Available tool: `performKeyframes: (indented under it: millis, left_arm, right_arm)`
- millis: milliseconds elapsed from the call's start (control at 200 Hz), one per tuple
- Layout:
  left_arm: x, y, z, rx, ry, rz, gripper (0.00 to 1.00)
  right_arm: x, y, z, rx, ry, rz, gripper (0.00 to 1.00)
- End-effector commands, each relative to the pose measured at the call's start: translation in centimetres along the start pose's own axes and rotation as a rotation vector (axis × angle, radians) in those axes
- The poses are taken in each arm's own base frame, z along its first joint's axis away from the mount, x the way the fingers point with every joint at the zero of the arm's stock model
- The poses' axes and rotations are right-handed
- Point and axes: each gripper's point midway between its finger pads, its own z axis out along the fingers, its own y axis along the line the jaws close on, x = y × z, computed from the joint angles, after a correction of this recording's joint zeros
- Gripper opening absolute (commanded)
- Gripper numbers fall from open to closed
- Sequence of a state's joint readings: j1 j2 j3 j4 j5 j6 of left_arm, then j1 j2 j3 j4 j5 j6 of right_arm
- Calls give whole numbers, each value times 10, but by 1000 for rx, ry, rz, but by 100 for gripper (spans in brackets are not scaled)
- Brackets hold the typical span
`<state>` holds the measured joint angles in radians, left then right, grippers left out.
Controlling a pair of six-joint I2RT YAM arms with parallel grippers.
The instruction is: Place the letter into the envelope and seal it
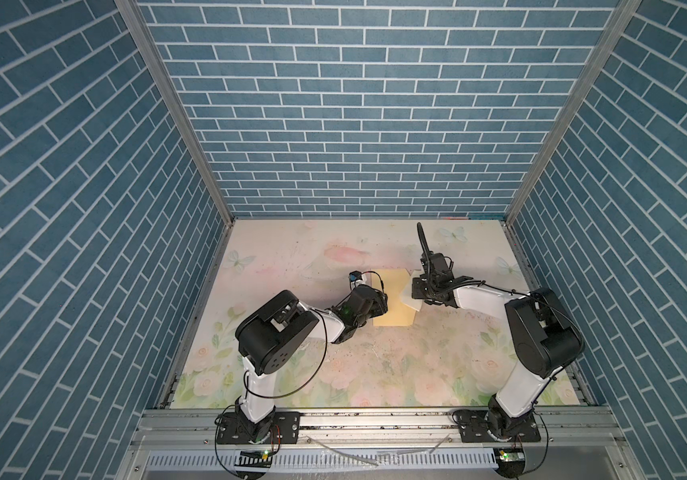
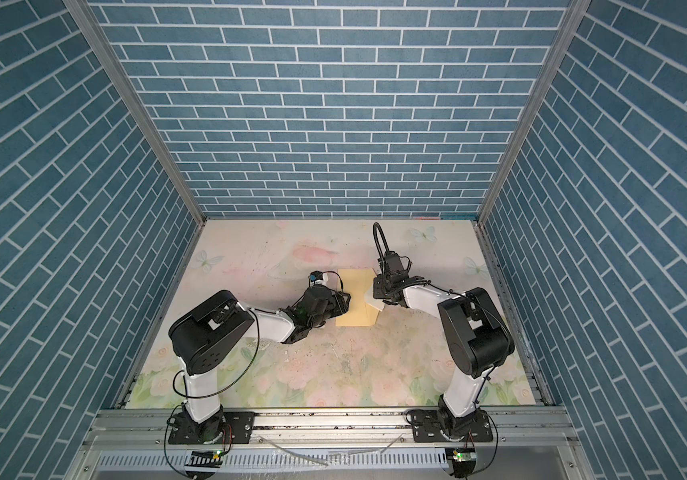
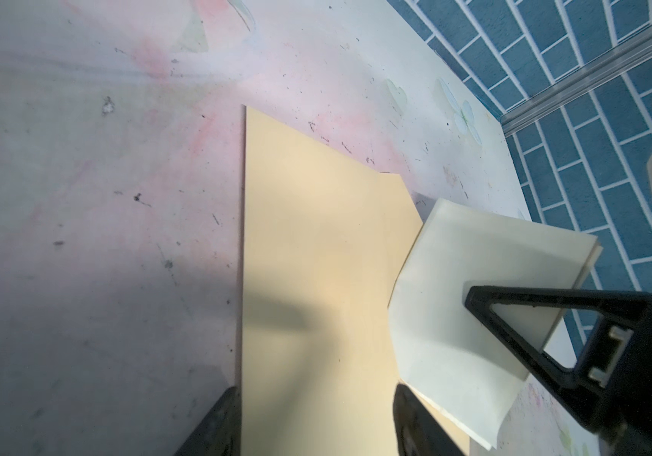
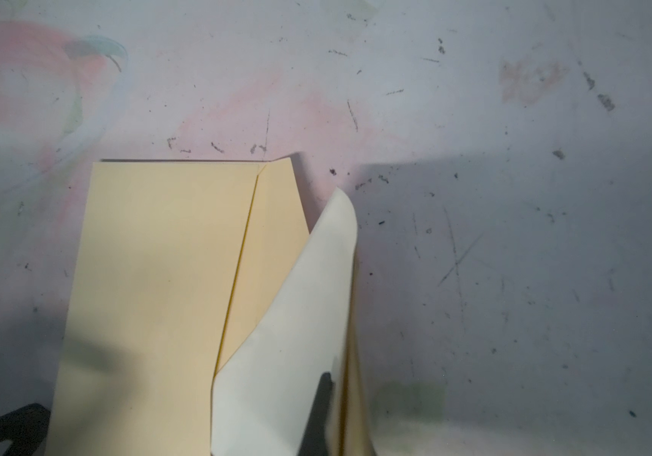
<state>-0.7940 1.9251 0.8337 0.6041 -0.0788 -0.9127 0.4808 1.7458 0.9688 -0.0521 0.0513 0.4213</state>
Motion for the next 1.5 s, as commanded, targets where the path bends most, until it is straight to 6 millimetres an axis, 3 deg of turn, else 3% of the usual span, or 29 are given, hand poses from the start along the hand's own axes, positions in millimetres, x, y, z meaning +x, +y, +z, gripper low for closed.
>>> performKeyframes:
  millis: [0,155,315,450,695,780,855,1090,1275,1495]
  left_arm:
    - [12,8,5,-14,33,-1,62]
    - [13,9,6,-16,35,-1,59]
    - [14,8,7,-13,38,-1,47]
    - [14,9,8,-14,41,-1,46]
    - [17,10,11,-11,49,-10,46]
    - [17,10,11,-12,49,-9,46]
    - [18,11,10,-15,49,-9,46]
    - [18,13,10,-26,48,-8,45]
    - [18,14,10,-26,47,-6,45]
    - [17,13,10,-24,47,-7,45]
  right_arm:
    - [-6,15,-4,-77,11,23,0]
    - [-12,25,-8,-135,-3,-14,0]
    - [-15,26,-11,-138,-3,-35,0]
    - [-11,38,-11,-203,31,-43,0]
    - [-1,32,-3,-189,138,-28,0]
    - [0,30,-2,-178,158,-25,8]
    - [-3,28,-4,-166,163,-22,22]
    - [-30,29,-25,-148,100,-20,51]
    - [-46,18,-39,-101,57,-17,57]
    - [-54,-5,-35,-51,61,24,58]
